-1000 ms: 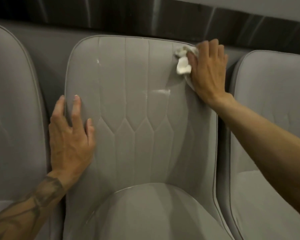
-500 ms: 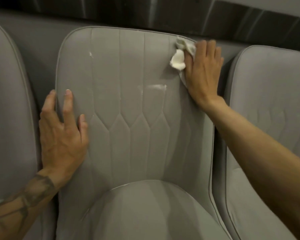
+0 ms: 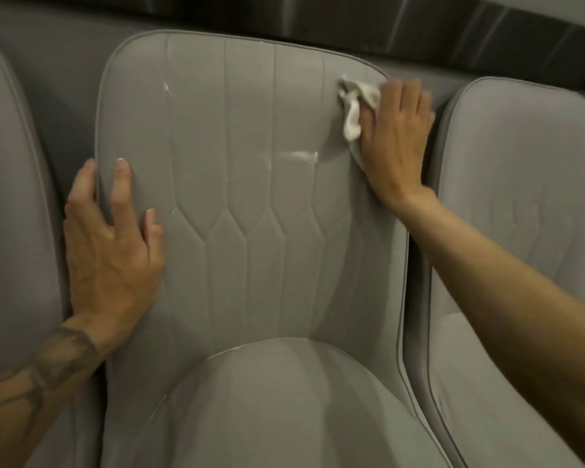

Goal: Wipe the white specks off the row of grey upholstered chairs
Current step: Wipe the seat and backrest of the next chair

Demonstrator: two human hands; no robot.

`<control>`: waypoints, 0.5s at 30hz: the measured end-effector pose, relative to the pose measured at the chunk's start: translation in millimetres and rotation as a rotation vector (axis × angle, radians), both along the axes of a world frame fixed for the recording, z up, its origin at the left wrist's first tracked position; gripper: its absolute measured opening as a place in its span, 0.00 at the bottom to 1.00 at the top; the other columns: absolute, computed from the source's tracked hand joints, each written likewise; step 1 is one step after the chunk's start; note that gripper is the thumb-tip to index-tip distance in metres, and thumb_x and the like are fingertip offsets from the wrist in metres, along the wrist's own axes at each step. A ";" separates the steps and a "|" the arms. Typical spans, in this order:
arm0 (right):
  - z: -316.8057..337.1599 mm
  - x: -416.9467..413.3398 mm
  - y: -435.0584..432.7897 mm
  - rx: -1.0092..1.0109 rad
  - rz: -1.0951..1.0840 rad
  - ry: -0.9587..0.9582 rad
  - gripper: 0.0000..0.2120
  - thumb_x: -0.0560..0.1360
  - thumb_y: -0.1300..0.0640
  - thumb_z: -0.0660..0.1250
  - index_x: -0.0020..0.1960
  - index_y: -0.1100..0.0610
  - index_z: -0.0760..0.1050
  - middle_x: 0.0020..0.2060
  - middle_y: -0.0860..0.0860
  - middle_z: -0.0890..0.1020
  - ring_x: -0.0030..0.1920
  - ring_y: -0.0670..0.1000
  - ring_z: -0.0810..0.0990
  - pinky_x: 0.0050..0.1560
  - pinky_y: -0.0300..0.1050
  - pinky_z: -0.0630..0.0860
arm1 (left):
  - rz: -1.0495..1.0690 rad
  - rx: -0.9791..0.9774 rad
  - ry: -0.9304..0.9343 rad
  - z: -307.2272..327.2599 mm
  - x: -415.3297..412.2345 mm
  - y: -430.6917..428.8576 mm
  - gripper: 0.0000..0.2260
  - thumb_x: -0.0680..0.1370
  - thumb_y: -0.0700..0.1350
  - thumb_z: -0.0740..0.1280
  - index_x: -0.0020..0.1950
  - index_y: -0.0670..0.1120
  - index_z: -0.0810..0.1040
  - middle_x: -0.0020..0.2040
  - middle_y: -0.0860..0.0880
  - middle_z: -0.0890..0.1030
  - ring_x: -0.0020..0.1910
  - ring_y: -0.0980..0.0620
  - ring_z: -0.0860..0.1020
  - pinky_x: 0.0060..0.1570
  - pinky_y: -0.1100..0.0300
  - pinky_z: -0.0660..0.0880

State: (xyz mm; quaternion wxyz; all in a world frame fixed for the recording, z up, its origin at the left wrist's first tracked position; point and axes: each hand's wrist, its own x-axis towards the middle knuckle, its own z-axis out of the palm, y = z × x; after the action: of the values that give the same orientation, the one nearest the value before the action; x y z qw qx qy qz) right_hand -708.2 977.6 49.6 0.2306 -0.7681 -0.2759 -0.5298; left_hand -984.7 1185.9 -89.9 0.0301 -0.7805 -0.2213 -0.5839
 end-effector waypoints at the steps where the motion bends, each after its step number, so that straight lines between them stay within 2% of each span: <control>1: -19.6 -5.0 -8.9 -0.011 -0.003 -0.018 0.17 0.82 0.47 0.58 0.55 0.60 0.75 0.53 0.61 0.77 0.52 0.63 0.75 0.47 0.55 0.66 | 0.004 0.002 -0.003 0.2 0.0 0.3 0.25 0.87 0.46 0.59 0.83 0.42 0.58 0.76 0.28 0.63 0.73 0.31 0.65 0.73 0.40 0.64; 5: -94.5 -26.4 -51.1 -0.144 0.063 0.014 0.10 0.80 0.52 0.64 0.53 0.60 0.74 0.48 0.62 0.75 0.46 0.63 0.73 0.45 0.56 0.67 | 0.004 -0.005 -0.003 0.0 0.2 0.6 0.25 0.86 0.46 0.59 0.82 0.42 0.59 0.76 0.28 0.63 0.73 0.31 0.65 0.73 0.40 0.64; 8: -75.1 -20.0 -46.7 -0.188 0.069 -0.016 0.10 0.79 0.53 0.63 0.51 0.60 0.73 0.47 0.62 0.75 0.46 0.63 0.73 0.44 0.56 0.65 | 0.004 0.000 -0.005 1.0 -0.3 -0.9 0.25 0.86 0.45 0.59 0.82 0.42 0.59 0.76 0.28 0.63 0.74 0.31 0.65 0.75 0.41 0.63; 11: -35.8 -12.0 -20.7 -0.083 0.013 -0.009 0.13 0.81 0.50 0.60 0.50 0.60 0.73 0.48 0.61 0.76 0.46 0.62 0.73 0.43 0.56 0.65 | 0.002 0.008 -0.007 0.1 -0.7 1.6 0.25 0.86 0.46 0.59 0.83 0.42 0.58 0.76 0.28 0.63 0.75 0.32 0.65 0.77 0.44 0.61; 13: -46.9 -16.4 -22.6 -0.045 -0.006 0.005 0.13 0.81 0.49 0.61 0.51 0.60 0.74 0.49 0.60 0.76 0.47 0.61 0.73 0.44 0.55 0.66 | -0.004 0.004 -0.008 -0.7 0.6 2.9 0.25 0.86 0.46 0.59 0.83 0.43 0.58 0.76 0.28 0.63 0.75 0.32 0.64 0.77 0.46 0.61; 15: -90.7 -30.6 -40.6 -0.103 0.009 0.001 0.11 0.79 0.52 0.64 0.52 0.60 0.75 0.48 0.61 0.76 0.47 0.61 0.72 0.44 0.55 0.65 | 0.006 0.006 -0.019 -1.9 0.7 4.2 0.25 0.86 0.47 0.58 0.83 0.44 0.58 0.77 0.29 0.63 0.75 0.33 0.65 0.77 0.46 0.61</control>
State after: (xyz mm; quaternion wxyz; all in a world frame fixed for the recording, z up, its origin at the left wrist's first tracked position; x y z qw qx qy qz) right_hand -738.8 937.0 -41.1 0.1935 -0.7779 -0.3063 -0.5135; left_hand -984.0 1190.1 -91.7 0.0323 -0.7741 -0.2222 -0.5919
